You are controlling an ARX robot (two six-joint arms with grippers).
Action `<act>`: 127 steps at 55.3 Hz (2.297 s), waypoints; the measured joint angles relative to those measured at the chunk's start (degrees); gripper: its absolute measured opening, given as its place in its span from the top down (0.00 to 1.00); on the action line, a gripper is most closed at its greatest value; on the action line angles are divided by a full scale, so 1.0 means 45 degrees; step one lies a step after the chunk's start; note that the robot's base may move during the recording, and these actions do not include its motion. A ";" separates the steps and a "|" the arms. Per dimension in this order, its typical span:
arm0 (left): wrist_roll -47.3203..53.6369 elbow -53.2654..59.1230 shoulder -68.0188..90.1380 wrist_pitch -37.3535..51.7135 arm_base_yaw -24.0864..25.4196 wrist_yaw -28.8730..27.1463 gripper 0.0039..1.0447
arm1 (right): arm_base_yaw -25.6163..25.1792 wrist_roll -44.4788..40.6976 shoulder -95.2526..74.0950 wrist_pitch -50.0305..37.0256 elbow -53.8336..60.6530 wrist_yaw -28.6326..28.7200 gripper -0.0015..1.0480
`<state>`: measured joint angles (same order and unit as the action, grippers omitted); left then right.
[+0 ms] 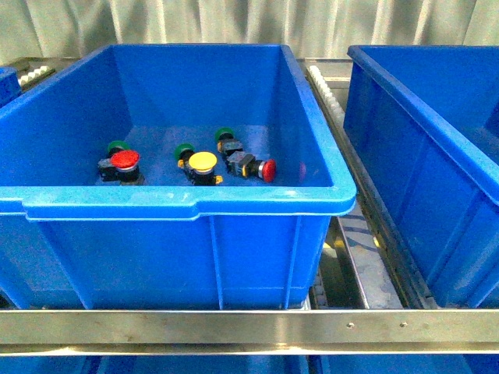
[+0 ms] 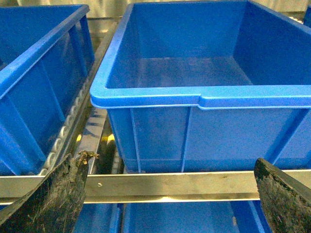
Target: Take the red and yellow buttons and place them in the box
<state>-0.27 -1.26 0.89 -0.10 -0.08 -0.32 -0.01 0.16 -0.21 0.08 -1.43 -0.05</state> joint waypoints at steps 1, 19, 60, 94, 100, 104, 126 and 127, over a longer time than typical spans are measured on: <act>-0.0243 -0.0102 0.0257 -0.0408 -0.0175 -0.0588 0.07 | 0.0000 0.0005 0.0000 0.0000 0.0000 0.0000 0.06; -0.1763 -0.6135 0.8908 0.1919 0.0714 -0.0748 0.07 | 0.0000 0.0005 0.0000 0.0000 0.0000 -0.0005 0.06; -0.2152 -1.7558 2.2493 -0.0029 -0.3619 -0.2623 0.07 | 0.0000 0.0000 0.0000 0.0000 0.0000 0.0005 0.06; -0.1870 -2.1099 2.6126 -0.1103 -0.4537 -0.3264 0.07 | 0.0000 0.0000 0.0000 0.0000 0.0000 0.0005 0.06; -0.1933 -2.1736 2.6743 -0.1540 -0.4828 -0.3381 0.07 | 0.0000 0.0000 0.0000 0.0000 0.0000 0.0010 0.06; -0.1967 -2.2110 2.7112 -0.1812 -0.4983 -0.3473 0.07 | 0.0000 0.0000 0.0000 0.0000 0.0000 0.0005 0.06; -0.1909 -2.3761 2.8739 -0.2885 -0.5221 -0.4177 0.07 | 0.0000 0.0000 0.0000 0.0000 0.0000 0.0010 0.06; -0.1909 -2.3829 2.8803 -0.2895 -0.5226 -0.4177 0.07 | 0.0000 0.0000 0.0000 0.0000 0.0000 0.0005 0.06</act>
<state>-8.86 -108.49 130.50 -13.13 -23.59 -19.11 -0.01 0.16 -0.21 0.08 -1.43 -0.03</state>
